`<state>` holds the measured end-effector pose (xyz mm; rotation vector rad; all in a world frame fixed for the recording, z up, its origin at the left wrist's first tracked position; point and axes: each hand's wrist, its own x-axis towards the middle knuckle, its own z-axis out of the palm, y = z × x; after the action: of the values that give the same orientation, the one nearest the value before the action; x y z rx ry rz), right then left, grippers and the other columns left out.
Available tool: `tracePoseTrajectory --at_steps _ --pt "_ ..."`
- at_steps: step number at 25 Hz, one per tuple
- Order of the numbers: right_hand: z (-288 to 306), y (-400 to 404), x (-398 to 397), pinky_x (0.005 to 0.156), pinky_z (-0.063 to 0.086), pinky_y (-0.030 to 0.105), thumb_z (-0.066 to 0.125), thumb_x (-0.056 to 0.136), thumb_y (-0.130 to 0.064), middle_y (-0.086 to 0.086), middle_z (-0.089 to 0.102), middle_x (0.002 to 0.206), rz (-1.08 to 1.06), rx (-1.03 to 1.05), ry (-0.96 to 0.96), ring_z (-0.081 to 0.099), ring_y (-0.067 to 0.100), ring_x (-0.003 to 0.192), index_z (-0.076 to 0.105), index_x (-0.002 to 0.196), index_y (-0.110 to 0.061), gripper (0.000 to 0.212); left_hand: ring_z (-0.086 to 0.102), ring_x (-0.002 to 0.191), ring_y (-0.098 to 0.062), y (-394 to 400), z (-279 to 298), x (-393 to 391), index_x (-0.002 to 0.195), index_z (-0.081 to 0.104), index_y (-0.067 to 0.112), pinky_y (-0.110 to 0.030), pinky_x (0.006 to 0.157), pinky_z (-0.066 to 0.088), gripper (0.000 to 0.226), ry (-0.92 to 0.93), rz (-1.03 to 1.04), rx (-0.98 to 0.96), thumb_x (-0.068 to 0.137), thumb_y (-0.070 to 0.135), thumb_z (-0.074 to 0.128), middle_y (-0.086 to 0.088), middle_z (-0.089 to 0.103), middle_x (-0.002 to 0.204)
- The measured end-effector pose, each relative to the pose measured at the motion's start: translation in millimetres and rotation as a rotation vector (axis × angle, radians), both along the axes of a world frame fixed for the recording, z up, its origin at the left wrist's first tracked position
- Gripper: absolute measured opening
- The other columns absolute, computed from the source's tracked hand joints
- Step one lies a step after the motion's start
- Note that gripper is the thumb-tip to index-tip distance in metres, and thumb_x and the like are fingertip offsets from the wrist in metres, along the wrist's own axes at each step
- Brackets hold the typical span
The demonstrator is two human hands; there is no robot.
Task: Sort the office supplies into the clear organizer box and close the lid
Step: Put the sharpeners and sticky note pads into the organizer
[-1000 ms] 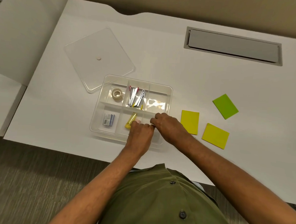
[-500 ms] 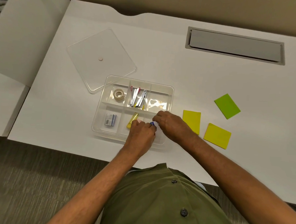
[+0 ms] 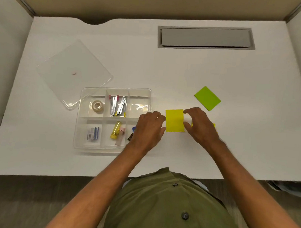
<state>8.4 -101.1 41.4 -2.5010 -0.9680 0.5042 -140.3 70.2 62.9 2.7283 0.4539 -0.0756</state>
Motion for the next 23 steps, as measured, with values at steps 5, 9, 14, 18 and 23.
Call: tracePoseTrajectory --at_steps 5,9,14,18,23 --pt "-22 -52 23 0.107 0.043 0.048 0.079 0.082 -0.032 0.007 0.033 0.157 -0.042 -0.335 0.101 0.034 0.034 0.140 0.033 0.154 -0.018 0.087 0.046 0.125 -0.035 -27 -18 53 0.140 0.045 0.009 -0.046 0.092 0.049 0.063 0.196 -0.119 -0.045 0.088 0.033 0.072 -0.015 0.039 0.150" --pt "-33 -67 28 0.103 0.046 0.048 0.081 0.078 -0.034 0.007 0.034 0.156 -0.028 -0.332 0.092 0.033 0.033 0.139 0.030 0.155 -0.019 0.093 0.041 0.128 -0.036 -32 -38 79 0.145 0.033 0.007 -0.045 0.091 0.048 0.080 0.378 -0.143 0.046 0.083 0.036 0.075 -0.018 0.031 0.152" --pt "-38 -64 41 0.092 0.047 0.043 0.088 0.066 -0.039 0.008 0.044 0.136 -0.077 -0.330 0.105 0.040 0.031 0.124 0.042 0.146 -0.018 0.094 0.042 0.122 -0.033 -32 -51 95 0.147 0.031 0.008 -0.041 0.083 0.048 0.094 0.396 -0.131 0.122 0.074 0.038 0.082 -0.015 0.040 0.138" --pt "-36 -61 50 0.082 0.049 0.041 0.093 0.058 -0.040 0.010 0.041 0.124 -0.077 -0.332 0.134 0.043 0.030 0.113 0.051 0.125 -0.013 0.083 0.042 0.117 -0.032 -26 -53 106 0.139 0.037 0.007 -0.039 0.081 0.047 0.104 0.412 -0.110 0.084 0.059 0.046 0.090 -0.014 0.040 0.131" --pt "-32 -59 77 0.077 0.040 0.033 0.089 0.071 -0.033 0.013 0.055 0.119 -0.116 -0.252 0.395 0.056 0.030 0.108 0.047 0.125 -0.011 0.072 0.042 0.113 -0.033 -17 -54 105 0.133 0.040 0.010 -0.042 0.078 0.047 0.098 0.374 -0.049 -0.088 0.057 0.040 0.094 -0.014 0.036 0.128"
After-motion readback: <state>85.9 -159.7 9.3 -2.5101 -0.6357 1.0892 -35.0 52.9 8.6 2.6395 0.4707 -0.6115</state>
